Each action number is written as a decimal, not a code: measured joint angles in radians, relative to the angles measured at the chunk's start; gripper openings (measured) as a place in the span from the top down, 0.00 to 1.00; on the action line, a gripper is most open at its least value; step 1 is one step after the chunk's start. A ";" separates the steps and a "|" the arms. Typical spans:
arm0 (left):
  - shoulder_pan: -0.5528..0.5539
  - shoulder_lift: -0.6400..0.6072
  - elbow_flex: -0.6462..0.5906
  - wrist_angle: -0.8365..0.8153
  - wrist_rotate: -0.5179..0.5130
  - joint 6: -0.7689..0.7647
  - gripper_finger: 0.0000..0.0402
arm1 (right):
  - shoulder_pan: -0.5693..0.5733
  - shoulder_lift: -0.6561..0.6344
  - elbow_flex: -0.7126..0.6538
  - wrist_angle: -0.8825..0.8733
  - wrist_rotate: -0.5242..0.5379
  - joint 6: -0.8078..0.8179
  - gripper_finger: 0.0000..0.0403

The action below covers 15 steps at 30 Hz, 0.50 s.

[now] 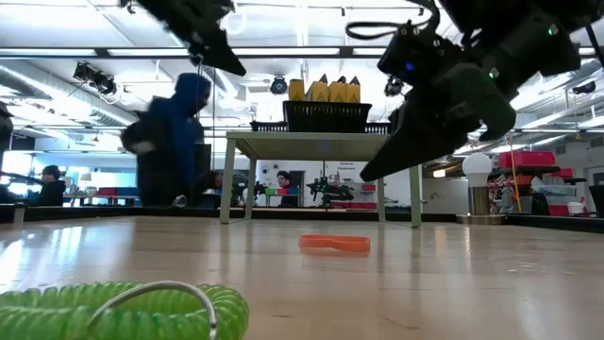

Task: Pick & Place Office Desk Supplies
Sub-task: Put the orange rubberband into the top left black bin

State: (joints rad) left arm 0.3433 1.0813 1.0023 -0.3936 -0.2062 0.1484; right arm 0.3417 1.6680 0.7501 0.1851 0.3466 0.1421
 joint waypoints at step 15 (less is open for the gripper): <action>-0.458 -0.143 -0.782 1.030 -0.025 -0.032 0.96 | 0.031 0.000 0.033 0.022 0.033 0.123 0.94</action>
State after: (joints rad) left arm -0.1143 0.9382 0.2204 0.6366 -0.2316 0.1161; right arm 0.3722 1.6680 0.7832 0.2074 0.3793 0.2648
